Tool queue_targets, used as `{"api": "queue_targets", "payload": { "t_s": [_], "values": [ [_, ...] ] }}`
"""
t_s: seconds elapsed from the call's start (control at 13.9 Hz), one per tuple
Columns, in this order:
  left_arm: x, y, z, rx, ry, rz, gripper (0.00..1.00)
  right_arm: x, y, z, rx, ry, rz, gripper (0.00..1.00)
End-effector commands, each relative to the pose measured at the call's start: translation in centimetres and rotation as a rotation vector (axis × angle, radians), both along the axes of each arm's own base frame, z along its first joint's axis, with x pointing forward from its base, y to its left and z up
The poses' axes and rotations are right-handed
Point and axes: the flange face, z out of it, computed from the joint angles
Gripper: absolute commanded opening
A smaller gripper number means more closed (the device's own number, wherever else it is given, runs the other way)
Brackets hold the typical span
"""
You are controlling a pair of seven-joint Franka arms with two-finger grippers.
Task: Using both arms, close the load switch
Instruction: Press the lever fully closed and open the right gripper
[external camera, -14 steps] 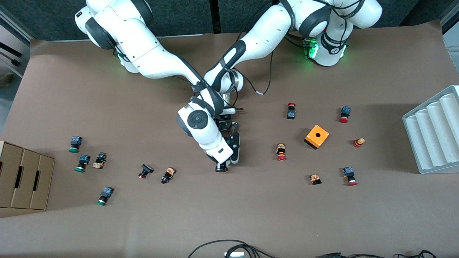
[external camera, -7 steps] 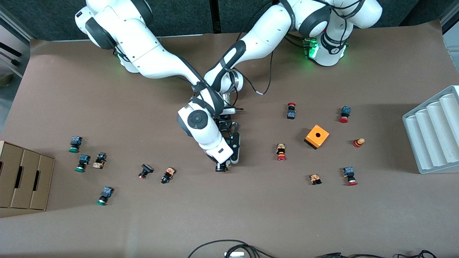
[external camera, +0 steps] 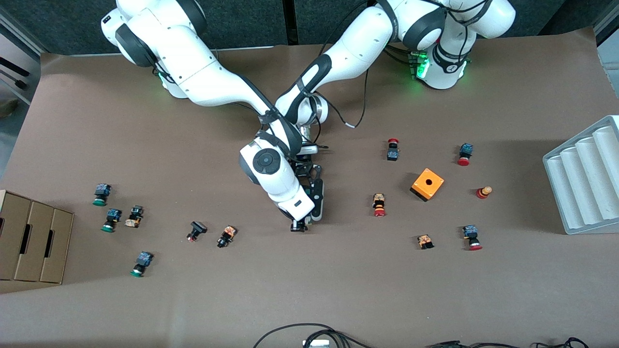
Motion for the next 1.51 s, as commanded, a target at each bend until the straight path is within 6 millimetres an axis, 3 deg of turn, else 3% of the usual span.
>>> {"api": "queue_targets", "payload": {
  "t_s": [0.0,0.29,0.5,0.79,1.15,1.44],
  "values": [
    [0.5,0.4,0.4,-0.005,-0.005,-0.004,0.38,1.2,0.0,-1.0,-0.010,-0.051,0.012,0.49],
    [0.5,0.4,0.4,-0.006,-0.006,-0.003,0.38,1.2,0.1,-1.0,-0.009,-0.050,0.011,0.48],
    [0.5,0.4,0.4,-0.006,-0.006,-0.003,0.38,1.3,0.2,0.6,0.002,-0.059,0.005,0.50],
    [0.5,0.4,0.4,-0.006,-0.006,-0.003,0.38,1.3,-0.1,2.9,-0.001,-0.032,-0.014,0.79],
    [0.4,0.3,0.4,-0.007,-0.005,-0.004,0.38,0.8,-0.6,7.8,-0.042,0.019,-0.014,0.99],
    [0.5,0.3,0.5,-0.007,-0.007,-0.003,0.38,0.3,-1.8,13.0,-0.075,0.062,-0.031,0.99]
  ]
}}
